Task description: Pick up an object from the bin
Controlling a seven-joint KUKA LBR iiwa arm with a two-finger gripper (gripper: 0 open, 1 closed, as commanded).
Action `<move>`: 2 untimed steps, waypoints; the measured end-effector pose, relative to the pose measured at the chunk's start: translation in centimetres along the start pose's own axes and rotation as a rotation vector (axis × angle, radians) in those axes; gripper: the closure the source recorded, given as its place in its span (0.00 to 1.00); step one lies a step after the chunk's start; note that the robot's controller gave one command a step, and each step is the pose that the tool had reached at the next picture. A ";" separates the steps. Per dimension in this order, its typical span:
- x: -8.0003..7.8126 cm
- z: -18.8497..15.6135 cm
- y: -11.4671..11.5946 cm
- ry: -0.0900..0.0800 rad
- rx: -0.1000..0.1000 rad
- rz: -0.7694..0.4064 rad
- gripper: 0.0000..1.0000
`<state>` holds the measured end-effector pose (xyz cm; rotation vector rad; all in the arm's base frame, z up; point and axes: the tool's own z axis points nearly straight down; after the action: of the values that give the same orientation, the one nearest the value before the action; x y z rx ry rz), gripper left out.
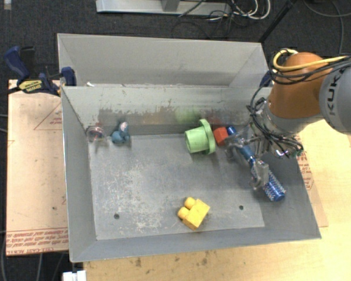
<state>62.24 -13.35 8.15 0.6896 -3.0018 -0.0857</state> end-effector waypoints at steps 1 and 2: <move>1.2 -4.6 0.7 -0.037 0.040 -0.295 0.00; -0.4 -2.6 -0.2 -0.024 0.026 -0.099 0.00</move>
Offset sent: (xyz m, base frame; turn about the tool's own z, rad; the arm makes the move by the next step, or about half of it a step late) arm -0.0093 -0.0166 0.0485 -0.2969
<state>62.84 -13.49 10.67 0.8462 -2.9957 -0.0607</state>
